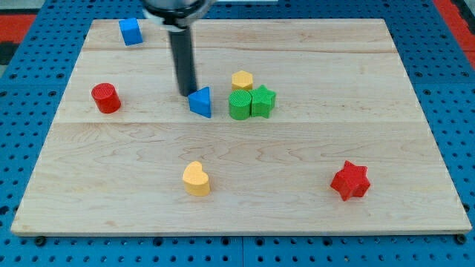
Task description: Slightly push the blue triangle towards the green circle
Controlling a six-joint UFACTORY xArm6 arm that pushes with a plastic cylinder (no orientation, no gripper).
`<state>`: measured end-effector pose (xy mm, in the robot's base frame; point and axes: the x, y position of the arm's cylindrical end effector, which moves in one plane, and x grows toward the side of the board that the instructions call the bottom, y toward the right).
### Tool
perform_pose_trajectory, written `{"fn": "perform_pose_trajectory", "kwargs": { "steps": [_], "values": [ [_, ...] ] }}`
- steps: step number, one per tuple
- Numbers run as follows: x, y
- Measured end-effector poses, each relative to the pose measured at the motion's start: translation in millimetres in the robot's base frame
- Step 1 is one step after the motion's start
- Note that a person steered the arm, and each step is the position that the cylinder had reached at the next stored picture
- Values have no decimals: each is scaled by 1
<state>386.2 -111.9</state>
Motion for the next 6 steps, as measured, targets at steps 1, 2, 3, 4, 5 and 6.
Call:
{"fn": "perform_pose_trajectory", "kwargs": {
  "steps": [1,2,3,4,5,6],
  "values": [
    [49,-51],
    [66,-30],
    [35,-21],
    [34,22],
    [47,23],
    [38,43]
  ]
}}
